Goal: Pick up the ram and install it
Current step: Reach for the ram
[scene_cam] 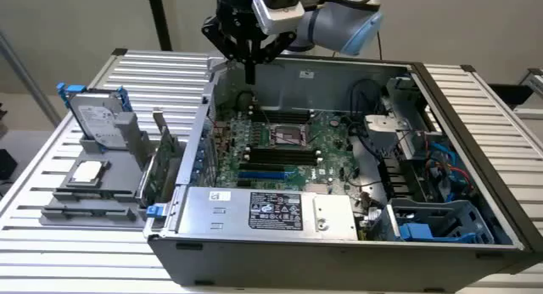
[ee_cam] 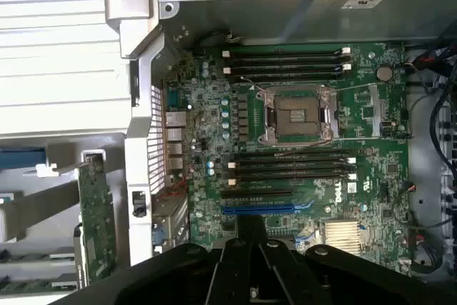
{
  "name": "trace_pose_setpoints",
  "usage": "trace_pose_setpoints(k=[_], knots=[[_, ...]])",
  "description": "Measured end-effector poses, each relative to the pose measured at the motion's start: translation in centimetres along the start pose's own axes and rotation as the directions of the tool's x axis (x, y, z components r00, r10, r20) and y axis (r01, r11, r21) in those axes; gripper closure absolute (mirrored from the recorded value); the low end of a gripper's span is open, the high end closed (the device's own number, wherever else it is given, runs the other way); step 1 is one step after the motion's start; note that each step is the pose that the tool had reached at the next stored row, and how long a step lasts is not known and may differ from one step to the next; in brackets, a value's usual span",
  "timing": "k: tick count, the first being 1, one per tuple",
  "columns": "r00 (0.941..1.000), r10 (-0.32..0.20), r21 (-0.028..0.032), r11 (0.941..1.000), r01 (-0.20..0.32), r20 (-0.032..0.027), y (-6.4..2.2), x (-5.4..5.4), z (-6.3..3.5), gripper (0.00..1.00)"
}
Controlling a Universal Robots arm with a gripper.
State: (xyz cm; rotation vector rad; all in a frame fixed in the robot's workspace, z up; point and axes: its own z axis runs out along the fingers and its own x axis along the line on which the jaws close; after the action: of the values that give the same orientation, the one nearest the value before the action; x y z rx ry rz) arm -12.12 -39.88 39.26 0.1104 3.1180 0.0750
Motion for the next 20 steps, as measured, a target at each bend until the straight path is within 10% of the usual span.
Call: trace_pose_setpoints(k=[15, 20], knots=[[1.0, 0.0, 0.0002, 1.0, 0.0, -0.0001, -0.06, 0.0, -0.01, 1.0], [1.0, 0.0, 0.0, 1.0, 0.0, 0.0, -0.87, 1.5, -0.07, 1.0]])
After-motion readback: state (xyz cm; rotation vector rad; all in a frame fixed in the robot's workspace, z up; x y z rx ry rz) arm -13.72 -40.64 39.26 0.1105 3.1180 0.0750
